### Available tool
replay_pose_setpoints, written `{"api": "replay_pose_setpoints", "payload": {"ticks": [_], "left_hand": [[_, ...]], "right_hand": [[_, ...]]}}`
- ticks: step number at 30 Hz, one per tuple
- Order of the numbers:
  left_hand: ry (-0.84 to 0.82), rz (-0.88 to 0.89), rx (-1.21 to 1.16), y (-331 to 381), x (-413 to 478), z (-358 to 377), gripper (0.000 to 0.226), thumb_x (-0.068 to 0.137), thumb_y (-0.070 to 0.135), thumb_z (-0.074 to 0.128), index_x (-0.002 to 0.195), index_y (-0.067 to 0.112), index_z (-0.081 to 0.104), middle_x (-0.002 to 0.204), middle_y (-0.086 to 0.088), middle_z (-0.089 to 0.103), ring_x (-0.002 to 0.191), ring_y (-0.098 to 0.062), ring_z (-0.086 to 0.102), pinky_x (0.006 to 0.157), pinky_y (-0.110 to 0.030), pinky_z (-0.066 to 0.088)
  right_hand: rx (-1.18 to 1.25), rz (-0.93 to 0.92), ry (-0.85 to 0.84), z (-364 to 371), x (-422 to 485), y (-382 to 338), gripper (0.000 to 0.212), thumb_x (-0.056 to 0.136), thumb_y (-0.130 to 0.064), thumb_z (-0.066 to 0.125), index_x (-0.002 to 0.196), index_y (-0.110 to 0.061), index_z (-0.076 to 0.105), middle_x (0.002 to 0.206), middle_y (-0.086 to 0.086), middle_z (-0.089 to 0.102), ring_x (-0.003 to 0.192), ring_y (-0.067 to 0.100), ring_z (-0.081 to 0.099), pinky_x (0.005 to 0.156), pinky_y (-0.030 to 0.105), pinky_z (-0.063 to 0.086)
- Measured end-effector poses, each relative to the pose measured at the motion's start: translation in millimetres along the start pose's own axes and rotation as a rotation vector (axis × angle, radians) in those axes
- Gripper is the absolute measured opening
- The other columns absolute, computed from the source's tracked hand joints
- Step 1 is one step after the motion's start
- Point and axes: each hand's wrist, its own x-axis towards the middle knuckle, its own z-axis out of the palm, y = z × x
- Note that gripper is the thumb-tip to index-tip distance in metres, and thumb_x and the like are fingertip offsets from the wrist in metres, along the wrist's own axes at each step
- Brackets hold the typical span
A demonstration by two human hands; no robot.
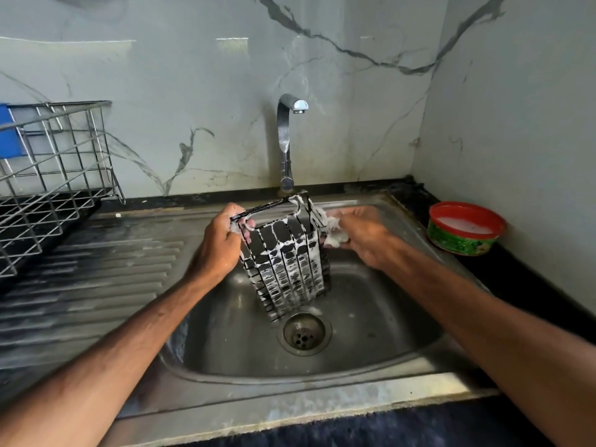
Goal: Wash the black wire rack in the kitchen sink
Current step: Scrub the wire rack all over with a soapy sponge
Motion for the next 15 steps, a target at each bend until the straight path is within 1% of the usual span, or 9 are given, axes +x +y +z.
{"api": "replay_pose_setpoints", "payload": {"ticks": [3,5,6,8,10,11,12,14,15], "left_hand": [[-0.097,-0.016,0.189,-6.0,-3.7,-2.0,0.045,0.09,-0.003,0.035,0.096,0.038,0.05,0.093,0.016,0.072,0.078,-0.012,0.068,0.076,-0.042,0.059],[-0.232,0.032,0.416,1.0,-11.4,-1.6,0.039,0.096,0.002,0.045,0.103,0.04,0.049,0.098,0.016,0.072,0.089,-0.012,0.071,0.078,-0.033,0.057],[-0.289,0.069,0.517,3.4,-12.9,0.8,0.042,0.096,0.001,0.051,0.11,0.04,0.048,0.101,0.017,0.069,0.094,-0.009,0.07,0.078,-0.025,0.055],[-0.476,-0.012,0.477,3.8,-15.4,4.9,0.057,0.091,-0.012,0.051,0.127,0.032,0.04,0.112,0.011,0.061,0.11,-0.006,0.062,0.086,-0.008,0.047],[-0.668,-0.116,0.35,-1.7,-15.3,5.8,0.063,0.089,-0.021,0.042,0.133,0.023,0.031,0.129,-0.004,0.055,0.131,-0.015,0.052,0.106,-0.021,0.047],[-0.725,-0.145,0.327,-1.8,-13.1,4.5,0.064,0.089,-0.022,0.039,0.135,0.022,0.027,0.136,-0.009,0.05,0.137,-0.017,0.047,0.107,-0.024,0.046],[-0.781,-0.18,0.329,-2.0,-10.7,2.8,0.066,0.089,-0.021,0.037,0.135,0.024,0.024,0.141,-0.01,0.046,0.14,-0.017,0.044,0.102,-0.019,0.047],[-0.902,-0.226,0.309,7.5,-5.5,-0.1,0.071,0.092,-0.021,0.04,0.136,0.03,0.019,0.143,0.002,0.04,0.138,-0.009,0.04,0.091,-0.007,0.044],[-0.968,-0.248,0.267,12.9,-3.7,-2.0,0.073,0.092,-0.022,0.042,0.136,0.031,0.018,0.136,0.012,0.037,0.13,-0.002,0.039,0.086,-0.003,0.043]], "right_hand": [[0.125,-0.006,-0.027,-2.1,-3.5,-17.5,0.02,0.098,0.002,0.051,0.094,-0.004,0.07,0.097,0.019,0.075,0.086,0.03,0.074,0.085,0.042,0.061],[0.166,-0.016,-0.014,-1.1,-3.7,-24.0,0.019,0.097,0.003,0.053,0.101,0.0,0.071,0.098,0.02,0.075,0.093,0.035,0.074,0.087,0.045,0.06],[0.18,-0.016,-0.005,0.1,-5.2,-25.1,0.019,0.096,0.004,0.054,0.103,0.003,0.071,0.098,0.02,0.075,0.092,0.036,0.074,0.084,0.045,0.061],[0.201,-0.011,0.019,4.8,-7.3,-21.3,0.019,0.095,0.006,0.055,0.104,0.005,0.072,0.099,0.02,0.075,0.082,0.033,0.075,0.073,0.04,0.063],[0.229,-0.024,0.033,9.5,-7.8,-15.3,0.017,0.093,0.008,0.059,0.103,0.005,0.072,0.101,0.02,0.075,0.079,0.031,0.076,0.064,0.035,0.063],[0.247,-0.033,0.044,11.8,-7.6,-13.3,0.016,0.092,0.008,0.061,0.103,0.006,0.073,0.101,0.019,0.075,0.08,0.03,0.076,0.063,0.034,0.063],[0.259,-0.038,0.059,13.7,-7.1,-11.7,0.016,0.09,0.008,0.064,0.103,0.006,0.073,0.101,0.019,0.075,0.08,0.03,0.076,0.064,0.034,0.063],[0.254,-0.047,0.081,15.9,-5.4,-9.0,0.017,0.089,0.008,0.067,0.104,0.005,0.073,0.099,0.018,0.076,0.081,0.03,0.076,0.07,0.038,0.064],[0.249,-0.046,0.076,17.1,-5.5,-7.7,0.018,0.088,0.007,0.067,0.104,0.004,0.074,0.099,0.018,0.076,0.079,0.028,0.076,0.068,0.036,0.063]]}}
